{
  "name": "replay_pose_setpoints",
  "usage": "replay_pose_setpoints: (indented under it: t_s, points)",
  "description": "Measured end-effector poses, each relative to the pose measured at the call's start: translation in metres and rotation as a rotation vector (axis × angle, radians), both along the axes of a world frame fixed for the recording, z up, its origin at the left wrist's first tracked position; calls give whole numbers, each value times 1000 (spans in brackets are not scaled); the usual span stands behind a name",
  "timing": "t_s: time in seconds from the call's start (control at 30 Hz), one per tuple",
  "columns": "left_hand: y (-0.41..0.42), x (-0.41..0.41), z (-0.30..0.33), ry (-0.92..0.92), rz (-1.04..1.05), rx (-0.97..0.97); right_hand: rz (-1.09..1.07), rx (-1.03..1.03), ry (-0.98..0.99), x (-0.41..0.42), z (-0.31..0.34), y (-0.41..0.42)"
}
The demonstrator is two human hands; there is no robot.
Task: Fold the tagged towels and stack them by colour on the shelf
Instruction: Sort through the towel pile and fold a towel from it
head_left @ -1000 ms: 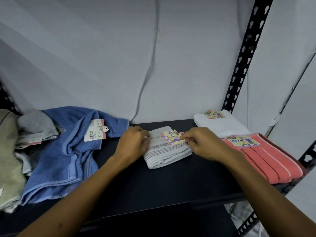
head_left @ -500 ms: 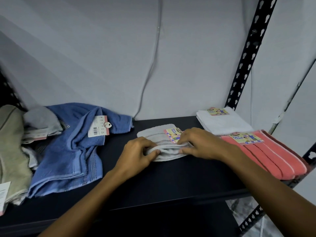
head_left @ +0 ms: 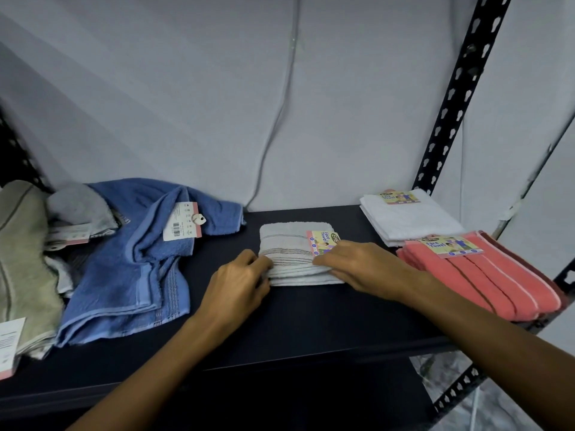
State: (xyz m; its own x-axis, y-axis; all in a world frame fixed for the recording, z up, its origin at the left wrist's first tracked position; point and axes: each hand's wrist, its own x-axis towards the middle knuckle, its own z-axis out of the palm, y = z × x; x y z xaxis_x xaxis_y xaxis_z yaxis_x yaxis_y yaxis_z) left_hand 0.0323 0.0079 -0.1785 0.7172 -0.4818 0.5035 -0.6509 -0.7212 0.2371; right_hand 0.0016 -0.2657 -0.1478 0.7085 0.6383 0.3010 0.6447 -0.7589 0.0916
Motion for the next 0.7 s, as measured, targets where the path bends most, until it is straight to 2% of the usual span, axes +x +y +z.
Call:
replay_pose_setpoints:
  t_s: [0.17, 0.37, 0.53, 0.6, 0.7]
  points:
    - [0, -2, 0, 46, 24, -8, 71, -61, -99, -2, -5, -5]
    - [2, 3, 3, 203, 54, -152, 196, -107, -308, -3, -9, -3]
    - [5, 3, 0, 187, 29, -199, 179, -84, -322, -13, -25, -3]
    - [6, 4, 1, 171, 9, -195, 166, -42, -327, -15, -28, -4]
    - [9, 6, 1, 165, -36, -181, 48, 209, -204, -20, -30, -1]
